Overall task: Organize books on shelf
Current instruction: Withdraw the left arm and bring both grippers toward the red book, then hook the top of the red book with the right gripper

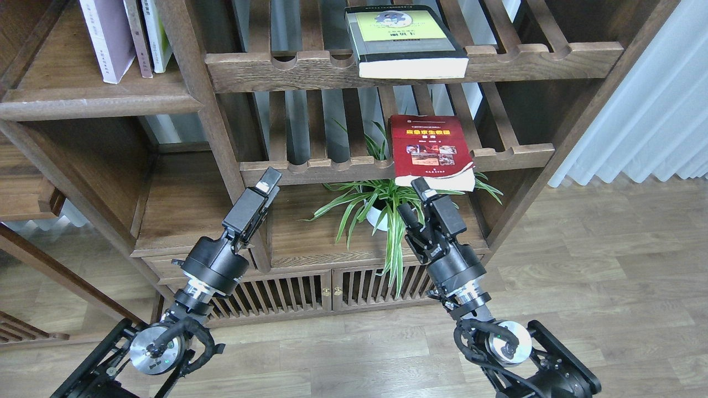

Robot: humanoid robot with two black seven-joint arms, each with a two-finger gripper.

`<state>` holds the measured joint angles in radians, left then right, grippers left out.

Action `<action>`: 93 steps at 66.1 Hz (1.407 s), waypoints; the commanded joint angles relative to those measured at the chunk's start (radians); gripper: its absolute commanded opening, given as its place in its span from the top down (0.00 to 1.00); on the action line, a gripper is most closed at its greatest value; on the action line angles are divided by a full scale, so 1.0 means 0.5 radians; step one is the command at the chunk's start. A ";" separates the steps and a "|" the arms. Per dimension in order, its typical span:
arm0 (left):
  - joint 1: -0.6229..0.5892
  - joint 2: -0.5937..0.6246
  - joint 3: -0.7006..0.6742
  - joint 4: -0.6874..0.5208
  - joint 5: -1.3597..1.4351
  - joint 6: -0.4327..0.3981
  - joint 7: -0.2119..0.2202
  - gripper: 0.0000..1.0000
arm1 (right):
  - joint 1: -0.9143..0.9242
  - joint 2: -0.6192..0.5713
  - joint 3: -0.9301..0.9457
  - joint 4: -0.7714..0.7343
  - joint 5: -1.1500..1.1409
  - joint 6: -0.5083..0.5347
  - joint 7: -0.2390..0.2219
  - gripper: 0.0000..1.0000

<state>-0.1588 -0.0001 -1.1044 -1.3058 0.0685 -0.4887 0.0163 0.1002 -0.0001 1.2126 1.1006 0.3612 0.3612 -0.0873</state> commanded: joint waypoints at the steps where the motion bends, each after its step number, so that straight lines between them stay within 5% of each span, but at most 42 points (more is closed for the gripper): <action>1: 0.011 0.000 0.003 0.025 0.001 0.000 -0.002 0.14 | 0.066 0.000 0.054 -0.057 0.008 -0.084 0.003 0.02; 16: 0.041 0.000 0.021 0.031 0.013 0.000 -0.002 0.01 | 0.195 0.000 0.054 -0.182 0.011 -0.247 0.104 0.02; 28: 0.035 0.000 0.070 0.028 0.007 0.000 -0.005 0.00 | 0.269 0.000 0.054 -0.253 0.011 -0.363 0.175 0.02; 64: 0.044 0.000 0.199 0.010 0.019 0.000 0.017 0.00 | 0.563 0.000 0.054 -0.505 0.069 -0.514 0.178 0.03; 77: 0.045 0.000 0.199 0.010 0.019 0.000 0.023 0.00 | 0.582 0.000 0.051 -0.523 0.133 -0.517 0.172 0.17; 93: 0.044 0.000 0.208 0.010 0.022 0.000 0.026 0.00 | 0.606 0.000 0.054 -0.526 0.170 -0.526 0.150 0.47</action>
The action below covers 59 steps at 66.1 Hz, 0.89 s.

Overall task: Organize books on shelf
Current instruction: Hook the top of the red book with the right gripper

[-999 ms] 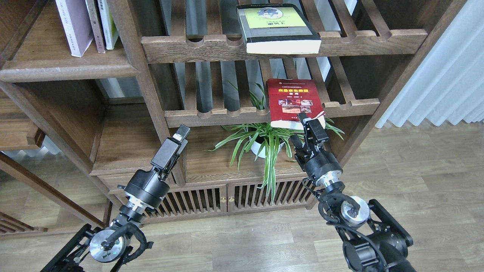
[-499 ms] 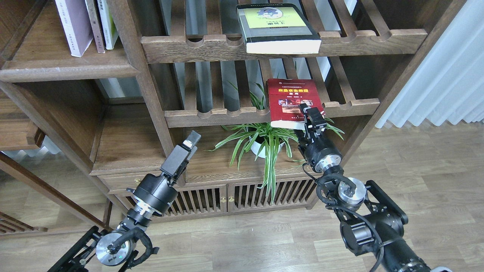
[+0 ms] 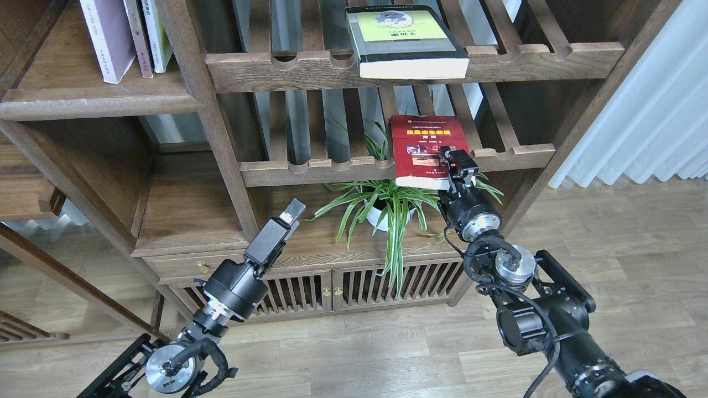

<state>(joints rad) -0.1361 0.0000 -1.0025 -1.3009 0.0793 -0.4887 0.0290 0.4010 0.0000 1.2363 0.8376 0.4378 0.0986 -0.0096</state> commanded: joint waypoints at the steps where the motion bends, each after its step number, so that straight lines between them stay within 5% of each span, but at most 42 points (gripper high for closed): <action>1: -0.001 0.000 0.008 0.000 0.001 0.000 0.000 0.00 | 0.002 0.000 0.006 0.000 0.026 -0.001 -0.005 0.51; 16: 0.002 0.000 0.023 0.000 0.007 0.000 0.000 0.00 | -0.010 0.000 0.012 0.000 0.045 -0.001 -0.018 0.80; 47: 0.061 0.000 0.149 0.000 0.035 0.000 -0.006 0.00 | -0.023 0.000 0.052 0.034 0.100 0.030 -0.085 0.96; 59: 0.057 0.000 0.164 0.003 0.016 0.000 -0.006 0.00 | -0.145 0.000 0.052 0.205 0.192 0.152 -0.318 0.96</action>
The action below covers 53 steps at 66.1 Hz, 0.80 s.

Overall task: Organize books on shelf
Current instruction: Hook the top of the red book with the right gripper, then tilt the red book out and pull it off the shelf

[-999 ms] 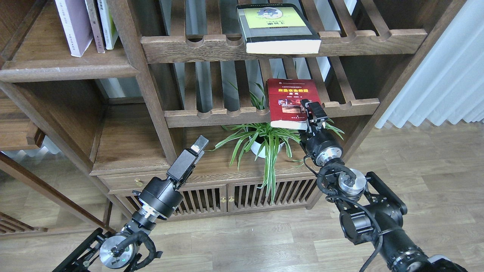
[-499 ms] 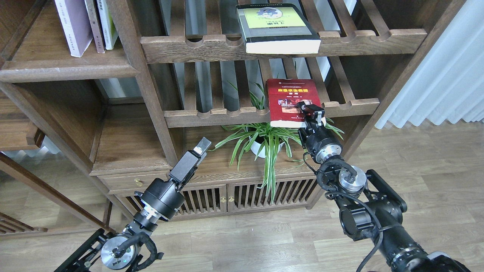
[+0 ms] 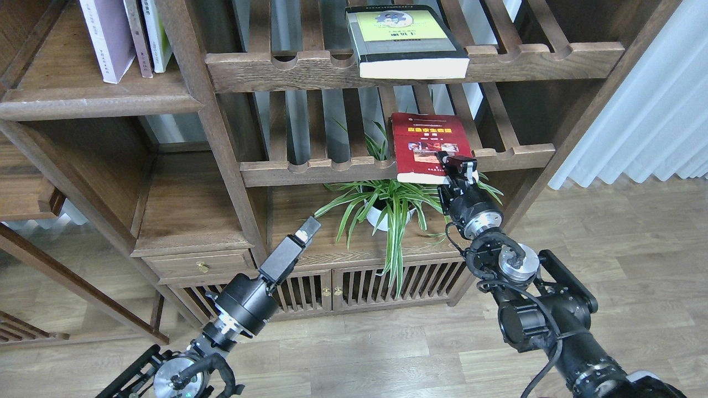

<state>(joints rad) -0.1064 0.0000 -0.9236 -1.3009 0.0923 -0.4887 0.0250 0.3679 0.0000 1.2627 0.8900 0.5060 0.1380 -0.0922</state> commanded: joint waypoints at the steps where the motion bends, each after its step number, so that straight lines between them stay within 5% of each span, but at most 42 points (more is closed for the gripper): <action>1: -0.002 0.000 0.006 0.000 -0.019 0.000 0.002 0.00 | -0.098 0.000 0.000 0.119 0.071 0.092 -0.186 0.96; 17: -0.002 0.000 0.028 -0.006 -0.206 0.000 0.002 0.00 | -0.279 -0.107 0.003 0.230 0.295 0.331 -0.463 0.95; 29: -0.008 0.000 0.147 -0.113 -0.445 0.000 0.002 0.00 | -0.502 -0.245 0.000 0.312 0.366 0.582 -0.793 0.94; 53: -0.033 0.233 0.356 -0.156 -0.614 0.000 0.005 0.00 | -0.708 -0.334 -0.007 0.334 0.451 0.701 -0.793 0.93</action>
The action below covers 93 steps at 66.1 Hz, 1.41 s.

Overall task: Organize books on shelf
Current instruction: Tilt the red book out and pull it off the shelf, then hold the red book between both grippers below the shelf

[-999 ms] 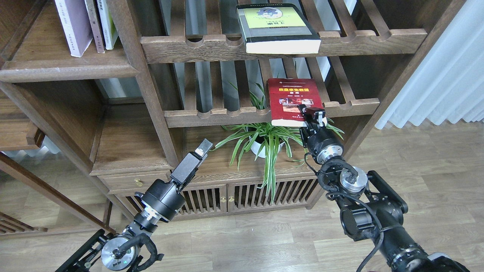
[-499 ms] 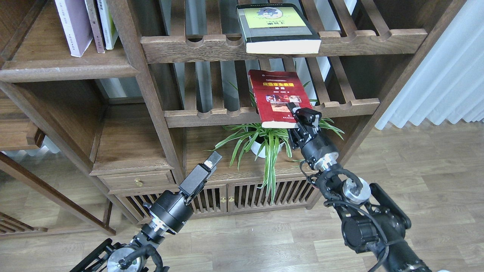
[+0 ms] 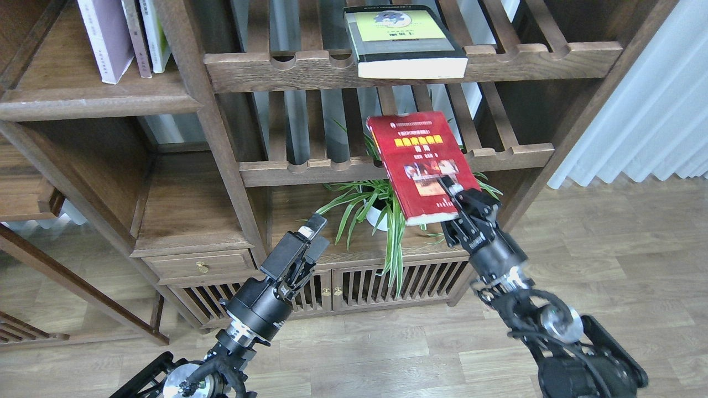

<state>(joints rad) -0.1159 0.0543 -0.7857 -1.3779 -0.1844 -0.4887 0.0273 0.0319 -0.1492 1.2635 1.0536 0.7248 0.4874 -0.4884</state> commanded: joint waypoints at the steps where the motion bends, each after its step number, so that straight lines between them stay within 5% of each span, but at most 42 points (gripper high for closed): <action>1: -0.017 0.146 0.090 -0.005 -0.070 0.000 0.001 0.00 | -0.042 -0.051 -0.014 0.007 0.017 0.003 -0.001 0.93; 32: -0.409 0.756 0.412 -0.005 -0.533 0.000 0.001 0.00 | -0.061 -0.137 -0.266 0.007 -0.026 0.003 -0.001 0.91; 93: -0.505 0.741 0.783 -0.005 -0.631 0.000 0.004 0.00 | -0.367 0.028 -0.533 0.301 -0.241 0.003 -0.001 0.92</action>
<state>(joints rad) -0.3689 0.4300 -0.4038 -1.3803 -0.5006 -0.4887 0.0291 -0.1252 -0.1619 0.9980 1.1832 0.6432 0.4889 -0.4886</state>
